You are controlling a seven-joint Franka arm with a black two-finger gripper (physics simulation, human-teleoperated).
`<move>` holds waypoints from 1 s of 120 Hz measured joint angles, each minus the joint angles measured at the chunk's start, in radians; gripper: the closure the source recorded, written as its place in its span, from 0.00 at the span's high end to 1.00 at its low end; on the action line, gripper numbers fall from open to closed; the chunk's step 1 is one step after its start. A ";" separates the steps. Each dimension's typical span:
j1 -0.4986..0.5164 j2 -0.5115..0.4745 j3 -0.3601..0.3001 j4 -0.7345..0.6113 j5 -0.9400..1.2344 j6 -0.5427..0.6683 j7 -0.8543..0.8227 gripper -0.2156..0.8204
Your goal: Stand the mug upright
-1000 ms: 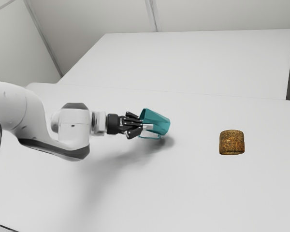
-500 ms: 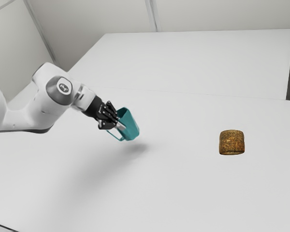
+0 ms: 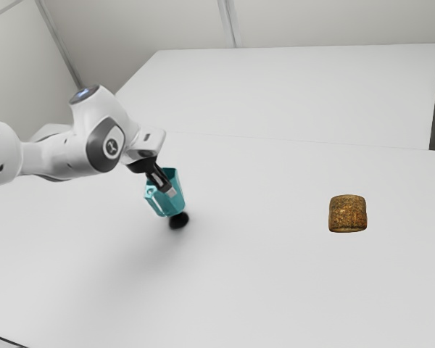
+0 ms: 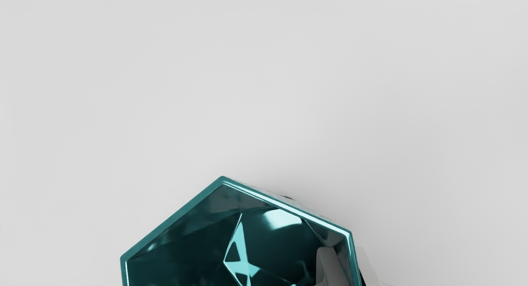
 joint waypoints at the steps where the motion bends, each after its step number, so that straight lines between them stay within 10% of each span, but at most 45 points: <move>1: 0.003 0.001 -0.003 -0.001 0.000 0.005 -0.010 0.03; 39: 0.029 -0.074 -0.118 -0.134 -0.004 0.152 -0.297 0.03; 120: 0.040 -0.056 -0.125 -0.168 -0.045 0.166 -0.579 0.03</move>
